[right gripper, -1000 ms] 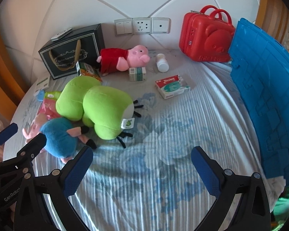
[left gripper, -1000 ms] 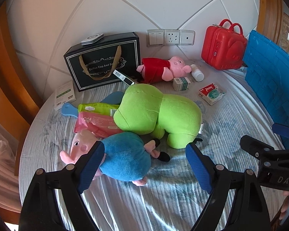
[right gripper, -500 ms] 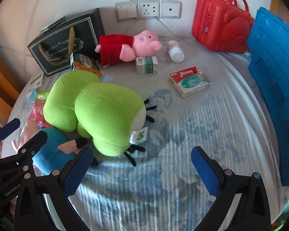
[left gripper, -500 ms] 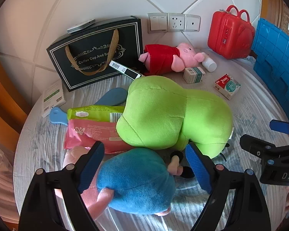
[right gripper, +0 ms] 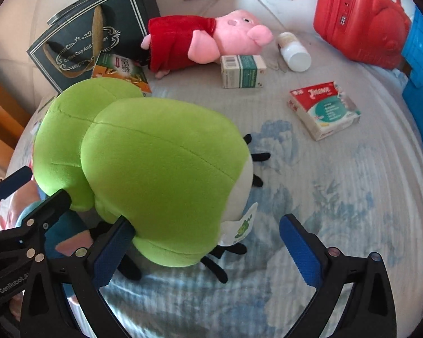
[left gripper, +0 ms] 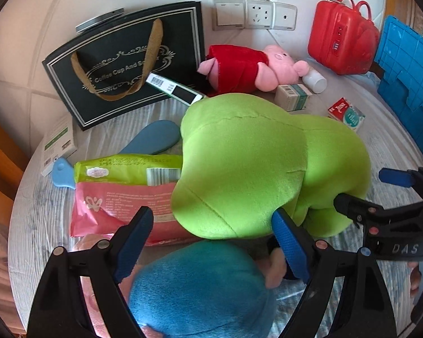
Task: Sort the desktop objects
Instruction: 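Close the right tool fingers on the green plush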
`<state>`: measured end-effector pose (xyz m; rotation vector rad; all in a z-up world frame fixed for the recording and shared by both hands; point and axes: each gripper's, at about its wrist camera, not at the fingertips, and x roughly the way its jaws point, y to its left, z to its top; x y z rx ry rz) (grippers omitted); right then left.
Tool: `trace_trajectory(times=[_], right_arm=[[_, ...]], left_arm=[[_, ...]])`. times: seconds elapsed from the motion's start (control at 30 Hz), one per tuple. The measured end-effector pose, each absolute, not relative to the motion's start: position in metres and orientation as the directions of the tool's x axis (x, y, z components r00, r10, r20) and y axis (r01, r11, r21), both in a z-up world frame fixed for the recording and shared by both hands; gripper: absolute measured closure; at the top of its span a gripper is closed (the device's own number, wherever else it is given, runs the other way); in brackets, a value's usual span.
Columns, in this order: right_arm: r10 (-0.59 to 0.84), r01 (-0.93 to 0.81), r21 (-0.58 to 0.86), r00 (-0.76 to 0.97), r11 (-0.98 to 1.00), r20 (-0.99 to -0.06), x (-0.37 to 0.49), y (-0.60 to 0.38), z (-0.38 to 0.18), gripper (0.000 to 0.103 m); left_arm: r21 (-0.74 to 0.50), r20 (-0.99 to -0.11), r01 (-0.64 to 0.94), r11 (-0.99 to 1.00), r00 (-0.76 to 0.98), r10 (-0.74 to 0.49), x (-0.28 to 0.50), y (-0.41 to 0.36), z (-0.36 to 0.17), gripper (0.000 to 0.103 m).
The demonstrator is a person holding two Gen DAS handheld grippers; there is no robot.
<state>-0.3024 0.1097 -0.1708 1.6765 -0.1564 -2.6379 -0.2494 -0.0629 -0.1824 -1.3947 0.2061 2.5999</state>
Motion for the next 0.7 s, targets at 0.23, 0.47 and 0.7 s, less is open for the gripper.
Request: trace_trajectory(times=[0.23, 0.47, 0.7], right_arm=[[-0.135, -0.071, 0.182, -0.422, -0.981, -0.896, -0.307, 0.15, -0.165, 0.0], [-0.214, -0.005, 0.239, -0.428, -0.971, -0.878, -0.317, 0.137, -0.17, 0.0], [-0.237, -0.002, 0.261, -0.418, -0.965, -0.877, -0.335, 0.138, -0.187, 0.012]], left_arm=[[0.078, -0.85, -0.256, -0.964, -0.523, 0.07, -0.261, -0.025, -0.191, 0.016], [0.01, -0.876, -0.208, -0.978, -0.473, 0.092, -0.278, -0.031, -0.208, 0.012], [0.007, -0.884, -0.201, -0.98, -0.459, 0.088, -0.287, -0.02, -0.214, 0.011]])
